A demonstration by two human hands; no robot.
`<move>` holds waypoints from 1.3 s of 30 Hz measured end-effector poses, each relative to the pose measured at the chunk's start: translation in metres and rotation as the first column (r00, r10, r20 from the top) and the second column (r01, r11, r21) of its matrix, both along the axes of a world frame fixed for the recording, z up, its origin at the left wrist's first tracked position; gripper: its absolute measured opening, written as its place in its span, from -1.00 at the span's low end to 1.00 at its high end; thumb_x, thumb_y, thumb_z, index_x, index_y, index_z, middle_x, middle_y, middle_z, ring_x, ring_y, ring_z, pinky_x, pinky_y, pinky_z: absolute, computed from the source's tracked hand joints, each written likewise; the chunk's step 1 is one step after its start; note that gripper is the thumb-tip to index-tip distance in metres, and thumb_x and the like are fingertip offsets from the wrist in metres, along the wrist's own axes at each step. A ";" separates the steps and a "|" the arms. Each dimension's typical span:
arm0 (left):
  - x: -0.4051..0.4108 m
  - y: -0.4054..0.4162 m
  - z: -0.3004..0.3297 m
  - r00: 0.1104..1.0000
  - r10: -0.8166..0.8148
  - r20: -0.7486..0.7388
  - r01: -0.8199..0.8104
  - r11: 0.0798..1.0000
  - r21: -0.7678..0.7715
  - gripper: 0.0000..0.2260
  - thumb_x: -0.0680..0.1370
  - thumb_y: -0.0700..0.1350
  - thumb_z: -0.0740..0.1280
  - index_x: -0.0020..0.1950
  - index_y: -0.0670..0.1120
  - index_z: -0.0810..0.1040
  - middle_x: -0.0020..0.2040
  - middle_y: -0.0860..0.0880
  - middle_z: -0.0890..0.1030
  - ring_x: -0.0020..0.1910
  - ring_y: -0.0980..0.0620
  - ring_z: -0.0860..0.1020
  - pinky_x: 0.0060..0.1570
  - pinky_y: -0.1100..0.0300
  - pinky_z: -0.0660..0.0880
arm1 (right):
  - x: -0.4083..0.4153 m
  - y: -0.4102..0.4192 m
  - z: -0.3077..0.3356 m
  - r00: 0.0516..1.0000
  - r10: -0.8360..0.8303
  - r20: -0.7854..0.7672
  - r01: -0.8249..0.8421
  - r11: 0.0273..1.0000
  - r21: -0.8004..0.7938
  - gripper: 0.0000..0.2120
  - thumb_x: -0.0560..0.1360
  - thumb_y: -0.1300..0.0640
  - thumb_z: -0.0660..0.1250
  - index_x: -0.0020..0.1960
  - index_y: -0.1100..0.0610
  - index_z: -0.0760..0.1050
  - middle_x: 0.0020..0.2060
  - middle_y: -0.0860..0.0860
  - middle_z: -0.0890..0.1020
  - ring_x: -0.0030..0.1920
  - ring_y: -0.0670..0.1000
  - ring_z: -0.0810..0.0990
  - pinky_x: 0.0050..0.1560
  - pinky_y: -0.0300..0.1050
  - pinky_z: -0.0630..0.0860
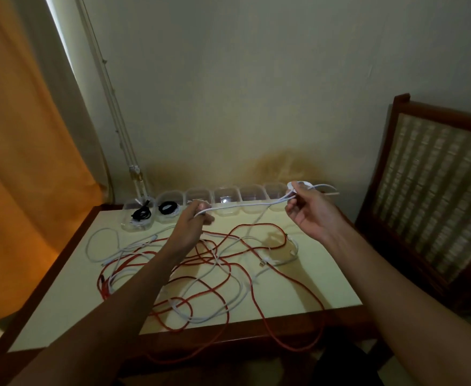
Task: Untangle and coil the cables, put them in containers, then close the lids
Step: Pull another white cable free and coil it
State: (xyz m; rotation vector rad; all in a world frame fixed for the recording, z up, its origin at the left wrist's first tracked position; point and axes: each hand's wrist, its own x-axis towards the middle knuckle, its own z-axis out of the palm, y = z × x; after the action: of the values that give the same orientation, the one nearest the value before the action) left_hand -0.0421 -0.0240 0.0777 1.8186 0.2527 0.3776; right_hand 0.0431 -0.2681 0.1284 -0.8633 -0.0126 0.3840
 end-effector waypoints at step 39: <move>-0.079 0.012 -0.006 0.977 -0.168 0.129 0.210 0.846 -0.489 -0.72 0.68 -0.02 0.09 -0.05 -0.12 0.51 -0.38 -0.02 0.26 -0.44 0.06 0.25 -0.37 0.19 0.32 | -0.074 -0.004 0.002 0.805 0.533 0.261 -0.341 0.776 -0.531 -0.74 0.61 0.14 0.23 0.17 0.14 0.64 -0.63 -0.02 0.23 -0.58 -0.08 0.19 -0.58 -0.24 0.22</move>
State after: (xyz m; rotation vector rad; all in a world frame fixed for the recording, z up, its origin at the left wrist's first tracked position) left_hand -0.1206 -0.0122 0.0714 1.2941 0.0971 0.2177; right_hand -0.0309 -0.2724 0.1303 -1.4139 -0.5428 0.6718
